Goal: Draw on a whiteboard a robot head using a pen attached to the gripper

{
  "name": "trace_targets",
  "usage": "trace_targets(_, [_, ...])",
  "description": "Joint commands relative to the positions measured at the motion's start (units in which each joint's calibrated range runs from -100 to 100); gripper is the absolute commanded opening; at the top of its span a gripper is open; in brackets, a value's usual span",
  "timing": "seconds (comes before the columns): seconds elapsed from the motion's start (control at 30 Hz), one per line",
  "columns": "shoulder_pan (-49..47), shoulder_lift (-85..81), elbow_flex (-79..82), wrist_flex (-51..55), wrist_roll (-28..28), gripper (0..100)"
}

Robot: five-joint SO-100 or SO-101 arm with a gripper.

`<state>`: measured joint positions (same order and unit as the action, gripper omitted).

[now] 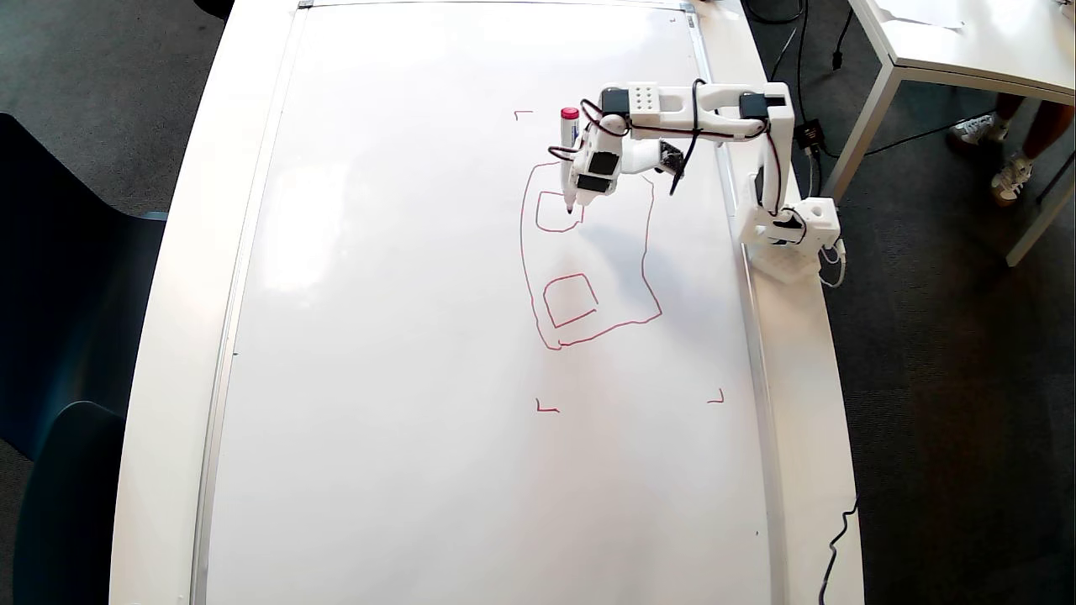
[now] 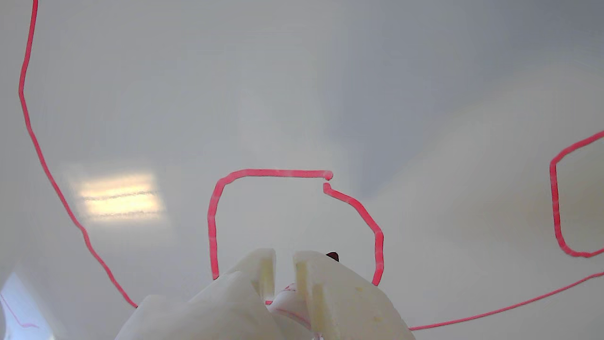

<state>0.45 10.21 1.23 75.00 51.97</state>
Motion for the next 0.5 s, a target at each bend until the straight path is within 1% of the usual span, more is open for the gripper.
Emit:
trace_targets(0.0, [-1.89, -7.82, 1.99, 4.41, -0.12, 1])
trace_targets(0.07, [-3.36, -10.5, 6.07, 6.58, -0.28, 1])
trace_targets(0.2, [-5.87, -13.27, 12.97, 6.32, -0.65, 1])
trace_targets(0.33, [-9.18, -13.27, 14.79, 6.15, -3.55, 1])
trace_targets(0.47, [-11.47, -13.27, 16.52, 6.06, -4.94, 1])
